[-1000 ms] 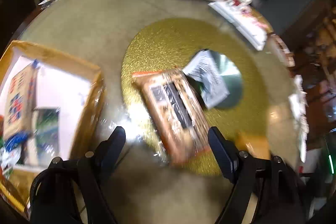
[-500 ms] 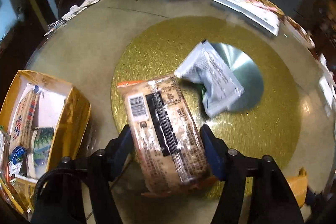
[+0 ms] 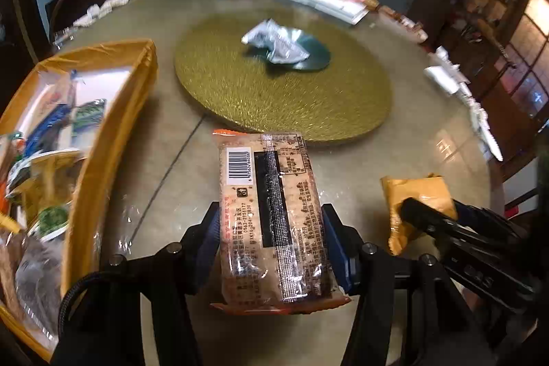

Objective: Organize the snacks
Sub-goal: 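Grasp the gold pouch with the right gripper while left grasps another brown cracker pack, then carry both packs over the box and release them inside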

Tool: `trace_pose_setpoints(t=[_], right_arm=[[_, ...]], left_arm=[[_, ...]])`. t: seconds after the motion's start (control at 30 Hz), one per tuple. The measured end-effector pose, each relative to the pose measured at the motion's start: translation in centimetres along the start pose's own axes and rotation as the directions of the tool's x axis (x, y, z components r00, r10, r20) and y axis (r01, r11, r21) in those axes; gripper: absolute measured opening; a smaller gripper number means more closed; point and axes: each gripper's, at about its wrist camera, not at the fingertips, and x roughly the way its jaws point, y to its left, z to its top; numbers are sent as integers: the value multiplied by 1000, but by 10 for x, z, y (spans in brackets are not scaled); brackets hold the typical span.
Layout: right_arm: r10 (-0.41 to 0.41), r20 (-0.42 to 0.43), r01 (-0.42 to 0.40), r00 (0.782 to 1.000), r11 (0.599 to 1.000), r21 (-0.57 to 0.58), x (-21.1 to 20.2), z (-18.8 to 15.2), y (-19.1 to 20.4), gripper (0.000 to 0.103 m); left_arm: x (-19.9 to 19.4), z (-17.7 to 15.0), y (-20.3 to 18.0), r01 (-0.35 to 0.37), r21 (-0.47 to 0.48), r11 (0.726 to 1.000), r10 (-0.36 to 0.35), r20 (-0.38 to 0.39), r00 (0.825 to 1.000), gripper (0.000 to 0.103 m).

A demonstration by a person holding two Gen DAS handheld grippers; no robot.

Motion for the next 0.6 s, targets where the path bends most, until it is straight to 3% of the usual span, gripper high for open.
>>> trace_pose_setpoints(t=[0.07, 0.17, 0.4, 0.6], right_arm=[[-5, 3, 5, 1000, 1000, 2, -1, -2, 2, 57], [-24, 2, 24, 1000, 1000, -9, 0, -4, 9, 58], [-56, 2, 56, 998, 996, -64, 0, -12, 27, 58], [-51, -7, 50, 999, 994, -95, -1, -15, 32, 57]], left_arm=[[-6, -4, 4, -1, -2, 1000, 1, 15, 1000, 56], [-14, -10, 14, 55, -39, 998, -55, 7, 998, 56], [-58, -36, 28, 120, -66, 991, -115, 83, 990, 56], [-65, -33, 23, 87, -19, 996, -85, 93, 992, 56]])
